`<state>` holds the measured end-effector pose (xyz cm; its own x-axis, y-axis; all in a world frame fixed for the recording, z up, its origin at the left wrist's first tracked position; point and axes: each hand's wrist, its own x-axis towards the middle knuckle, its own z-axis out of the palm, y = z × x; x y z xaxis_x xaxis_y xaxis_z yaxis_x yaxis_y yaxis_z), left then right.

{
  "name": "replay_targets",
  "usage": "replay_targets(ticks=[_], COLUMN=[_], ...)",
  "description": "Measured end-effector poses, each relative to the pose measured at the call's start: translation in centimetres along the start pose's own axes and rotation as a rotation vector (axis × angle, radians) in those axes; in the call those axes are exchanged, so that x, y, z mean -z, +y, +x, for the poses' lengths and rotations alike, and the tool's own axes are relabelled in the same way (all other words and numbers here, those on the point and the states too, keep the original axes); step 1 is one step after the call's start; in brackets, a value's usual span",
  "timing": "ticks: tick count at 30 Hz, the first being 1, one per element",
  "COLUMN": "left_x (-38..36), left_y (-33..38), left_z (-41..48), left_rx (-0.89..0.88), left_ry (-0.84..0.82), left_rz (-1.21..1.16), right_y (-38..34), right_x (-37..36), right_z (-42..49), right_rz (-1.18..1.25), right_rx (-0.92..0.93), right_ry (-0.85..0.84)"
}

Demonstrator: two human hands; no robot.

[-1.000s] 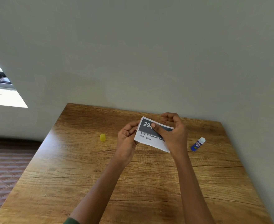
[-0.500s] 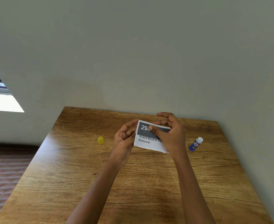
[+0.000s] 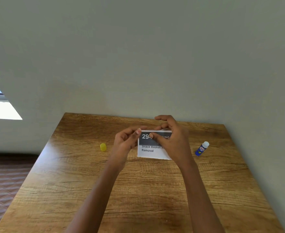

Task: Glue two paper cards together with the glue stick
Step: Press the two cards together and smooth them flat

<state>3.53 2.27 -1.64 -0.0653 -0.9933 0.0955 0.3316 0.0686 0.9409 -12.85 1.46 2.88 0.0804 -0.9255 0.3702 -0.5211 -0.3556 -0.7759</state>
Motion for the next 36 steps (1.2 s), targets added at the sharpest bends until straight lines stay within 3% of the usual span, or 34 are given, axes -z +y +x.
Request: replay_targets(ticks=[8, 17, 36], left_x=[-1.1, -0.8, -1.0], left_y=[-0.3, 0.1, 0.4], left_z=[0.0, 0.0, 0.1], left_rx=[-0.046, -0.056, -0.071], left_ry=[0.19, 0.206, 0.147], left_rz=[0.099, 0.079, 0.125], right_y=[-0.3, 0.5, 2.1], right_x=[0.5, 1.6, 2.3], right_z=[-0.5, -1.6, -0.8], right_rz=[0.066, 0.319, 0.413], right_rx=[0.018, -0.112, -0.21], right_ry=[0.004, 0.104, 0.075])
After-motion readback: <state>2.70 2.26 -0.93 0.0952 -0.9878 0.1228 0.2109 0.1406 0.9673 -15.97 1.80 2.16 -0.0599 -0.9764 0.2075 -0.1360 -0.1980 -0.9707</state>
